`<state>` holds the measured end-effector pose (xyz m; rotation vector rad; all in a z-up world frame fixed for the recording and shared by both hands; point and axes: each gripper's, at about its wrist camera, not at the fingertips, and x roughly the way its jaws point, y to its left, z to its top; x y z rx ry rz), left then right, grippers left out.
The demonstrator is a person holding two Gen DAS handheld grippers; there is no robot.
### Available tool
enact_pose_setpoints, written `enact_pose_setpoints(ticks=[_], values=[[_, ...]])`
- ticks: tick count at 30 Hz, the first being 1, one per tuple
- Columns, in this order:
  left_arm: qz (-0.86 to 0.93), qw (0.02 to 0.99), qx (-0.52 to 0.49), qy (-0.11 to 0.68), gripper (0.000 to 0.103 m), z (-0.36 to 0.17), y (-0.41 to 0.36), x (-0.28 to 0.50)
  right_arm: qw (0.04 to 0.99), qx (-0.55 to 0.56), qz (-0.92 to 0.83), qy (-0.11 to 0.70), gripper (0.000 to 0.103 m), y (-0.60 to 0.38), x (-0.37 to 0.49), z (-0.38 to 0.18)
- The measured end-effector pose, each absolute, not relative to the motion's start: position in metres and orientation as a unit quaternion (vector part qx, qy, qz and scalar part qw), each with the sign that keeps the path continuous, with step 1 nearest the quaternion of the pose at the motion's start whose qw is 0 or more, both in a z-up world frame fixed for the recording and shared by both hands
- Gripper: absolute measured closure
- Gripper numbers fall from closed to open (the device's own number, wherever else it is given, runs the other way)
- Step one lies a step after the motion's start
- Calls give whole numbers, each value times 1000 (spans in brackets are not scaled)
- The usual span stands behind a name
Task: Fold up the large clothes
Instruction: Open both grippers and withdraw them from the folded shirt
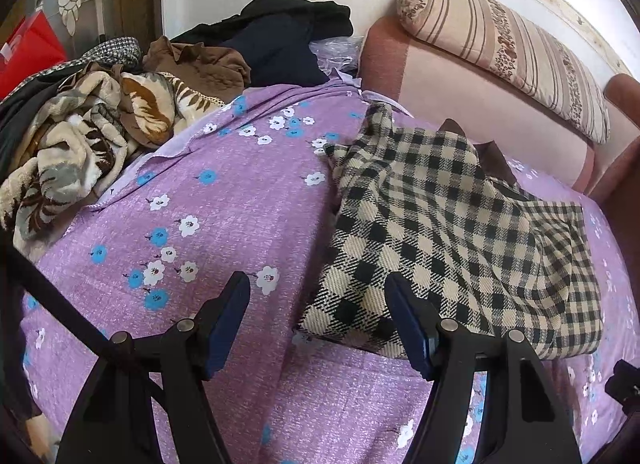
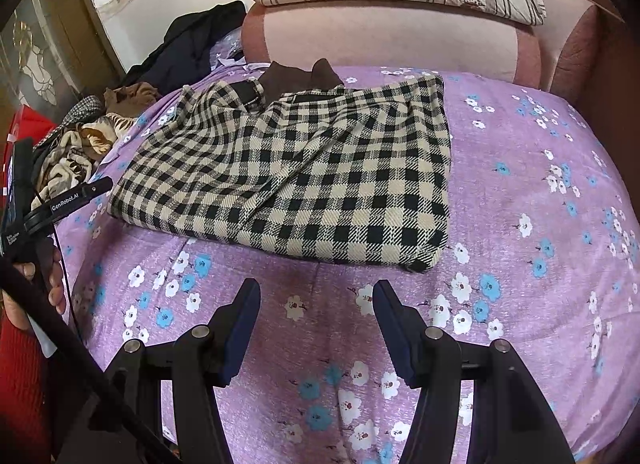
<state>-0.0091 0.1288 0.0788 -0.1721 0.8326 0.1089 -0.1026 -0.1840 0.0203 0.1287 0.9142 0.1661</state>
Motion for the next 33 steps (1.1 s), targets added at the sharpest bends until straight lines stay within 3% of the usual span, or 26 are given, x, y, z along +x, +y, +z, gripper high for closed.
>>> enact_pose_setpoints(ticks=[33], values=[[64, 899, -110, 420, 34, 67, 143, 4, 882, 80, 81, 457, 40, -185, -84, 6]])
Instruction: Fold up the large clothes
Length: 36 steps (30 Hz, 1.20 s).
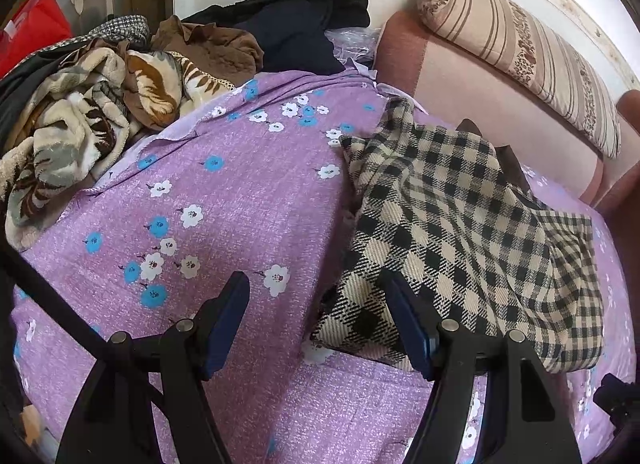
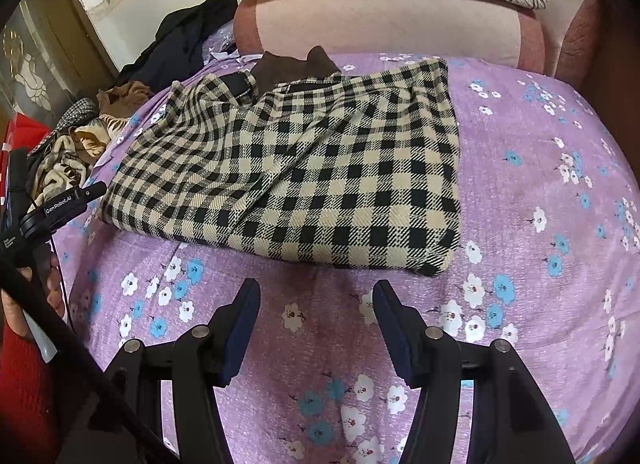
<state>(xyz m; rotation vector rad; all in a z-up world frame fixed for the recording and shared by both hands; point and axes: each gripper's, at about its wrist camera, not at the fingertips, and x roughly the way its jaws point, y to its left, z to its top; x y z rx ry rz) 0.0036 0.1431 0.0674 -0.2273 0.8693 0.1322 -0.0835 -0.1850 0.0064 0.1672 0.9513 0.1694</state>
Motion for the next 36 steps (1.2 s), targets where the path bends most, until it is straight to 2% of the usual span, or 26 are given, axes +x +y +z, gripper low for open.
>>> enact_pose_setpoints(ticks=[13, 18, 27, 30, 36], values=[[67, 893, -118, 428, 34, 56, 154, 18, 890, 57, 87, 444, 40, -166, -56, 24], [50, 895, -113, 430, 29, 47, 156, 32, 896, 42, 89, 433, 40, -149, -25, 35], [-26, 881, -158, 445, 30, 39, 153, 53, 899, 17, 97, 426, 40, -110, 39, 46], [-61, 849, -157, 501, 96, 30, 148, 64, 901, 17, 95, 422, 40, -103, 65, 49], [-47, 859, -117, 496, 97, 33, 149, 61, 894, 33, 111, 432, 40, -83, 131, 46]])
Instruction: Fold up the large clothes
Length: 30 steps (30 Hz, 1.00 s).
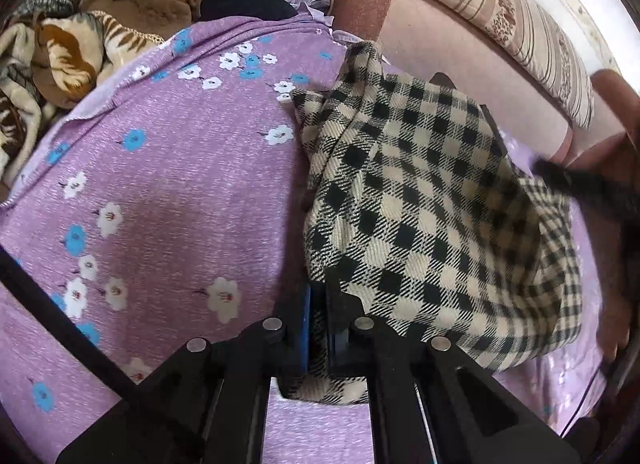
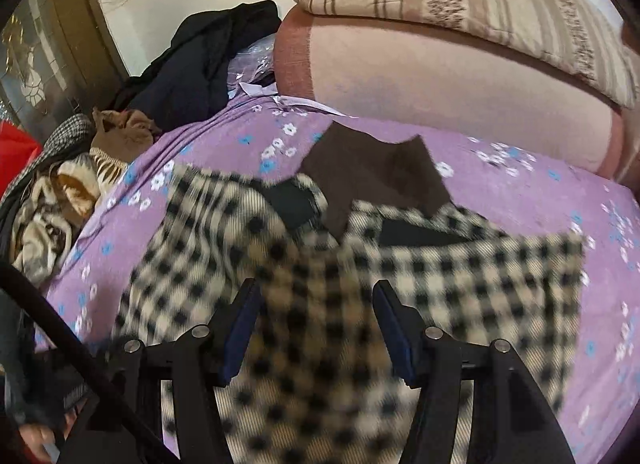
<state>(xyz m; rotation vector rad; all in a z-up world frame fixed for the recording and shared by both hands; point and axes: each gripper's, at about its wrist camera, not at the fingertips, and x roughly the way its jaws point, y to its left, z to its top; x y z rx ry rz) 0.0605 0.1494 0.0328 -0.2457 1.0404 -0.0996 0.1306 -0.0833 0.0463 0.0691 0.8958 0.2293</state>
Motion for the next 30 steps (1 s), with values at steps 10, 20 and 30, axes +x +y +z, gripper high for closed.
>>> enact_pose_setpoints(ticks=[10, 20, 30], values=[[-39, 861, -79, 500, 97, 29, 140, 61, 842, 97, 162, 506, 62, -69, 216, -10], [-26, 863, -60, 500, 97, 33, 139, 48, 893, -2, 56, 446, 66, -57, 225, 20], [-19, 859, -54, 509, 97, 33, 137, 29, 862, 18, 196, 467, 66, -20, 174, 25]])
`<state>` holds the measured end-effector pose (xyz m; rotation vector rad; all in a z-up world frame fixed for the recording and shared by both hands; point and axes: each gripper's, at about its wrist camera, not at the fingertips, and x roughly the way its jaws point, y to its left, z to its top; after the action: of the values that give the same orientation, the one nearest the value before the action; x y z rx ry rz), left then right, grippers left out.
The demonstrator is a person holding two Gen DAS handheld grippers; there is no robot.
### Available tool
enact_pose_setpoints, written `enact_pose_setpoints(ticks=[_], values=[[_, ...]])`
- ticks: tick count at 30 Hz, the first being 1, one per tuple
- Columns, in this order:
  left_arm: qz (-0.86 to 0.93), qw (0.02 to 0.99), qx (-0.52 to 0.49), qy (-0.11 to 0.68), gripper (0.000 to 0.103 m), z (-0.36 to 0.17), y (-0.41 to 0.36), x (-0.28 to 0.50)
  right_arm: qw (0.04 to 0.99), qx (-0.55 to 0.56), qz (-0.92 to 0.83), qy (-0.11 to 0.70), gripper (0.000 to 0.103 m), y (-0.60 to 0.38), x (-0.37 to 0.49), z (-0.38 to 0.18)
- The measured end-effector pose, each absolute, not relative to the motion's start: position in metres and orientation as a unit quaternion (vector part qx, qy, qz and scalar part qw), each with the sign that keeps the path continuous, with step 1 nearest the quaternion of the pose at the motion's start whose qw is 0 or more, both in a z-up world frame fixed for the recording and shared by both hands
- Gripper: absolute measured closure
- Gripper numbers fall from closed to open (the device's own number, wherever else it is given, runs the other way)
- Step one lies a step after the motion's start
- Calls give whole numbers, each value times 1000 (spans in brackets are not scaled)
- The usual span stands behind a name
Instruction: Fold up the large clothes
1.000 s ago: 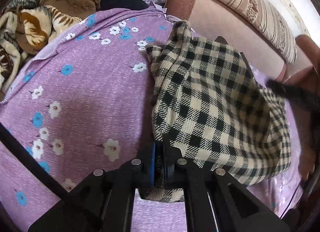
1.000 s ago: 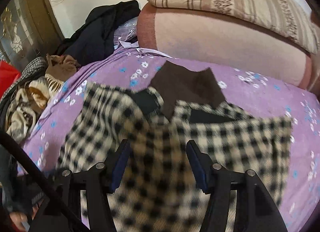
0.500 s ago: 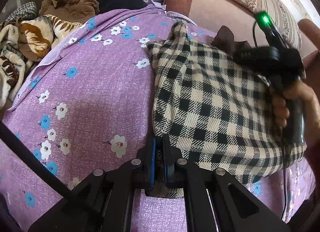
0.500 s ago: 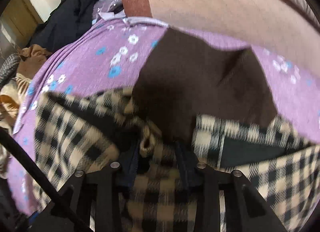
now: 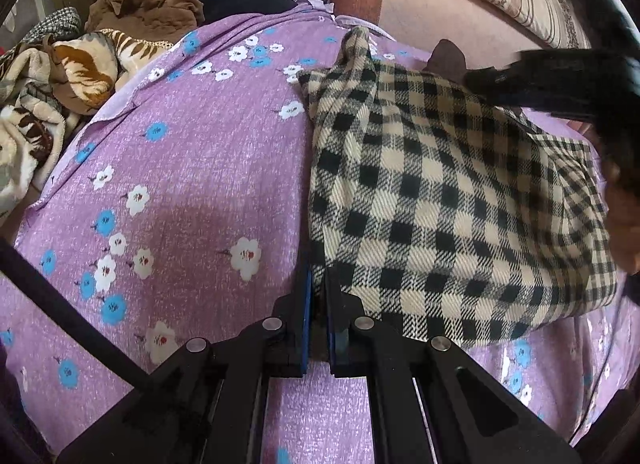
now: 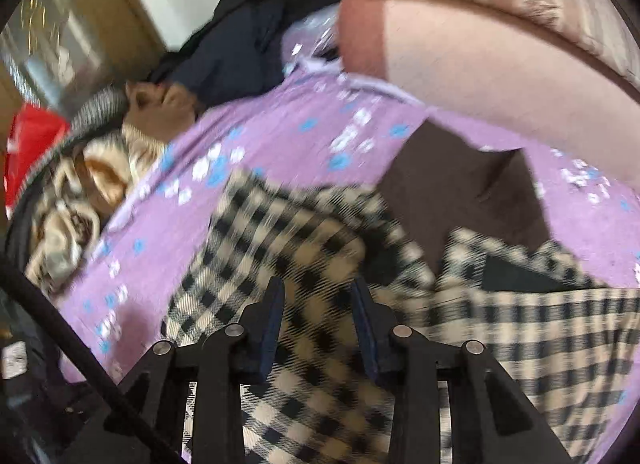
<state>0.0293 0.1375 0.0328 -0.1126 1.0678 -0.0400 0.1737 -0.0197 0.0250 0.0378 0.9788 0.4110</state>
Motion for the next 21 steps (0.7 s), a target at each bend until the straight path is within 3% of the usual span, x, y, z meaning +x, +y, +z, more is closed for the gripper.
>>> enact_pose_setpoints(ticks=[6, 9, 11, 17, 21], values=[[-24, 859, -57, 508, 97, 35, 140, 27, 849, -7, 168, 501, 64, 42, 207, -18], [-24, 861, -65, 503, 97, 39, 144, 25, 856, -60, 130, 497, 54, 75, 225, -27], [-24, 864, -66, 498, 97, 43, 145, 25, 858, -86, 118, 492, 53, 82, 225, -21], [-10, 885, -71, 459, 95, 62, 148, 15, 880, -19, 168, 443, 53, 32, 184, 27], [-23, 895, -86, 438, 89, 72, 144, 11, 891, 8, 148, 429, 53, -31, 160, 41]])
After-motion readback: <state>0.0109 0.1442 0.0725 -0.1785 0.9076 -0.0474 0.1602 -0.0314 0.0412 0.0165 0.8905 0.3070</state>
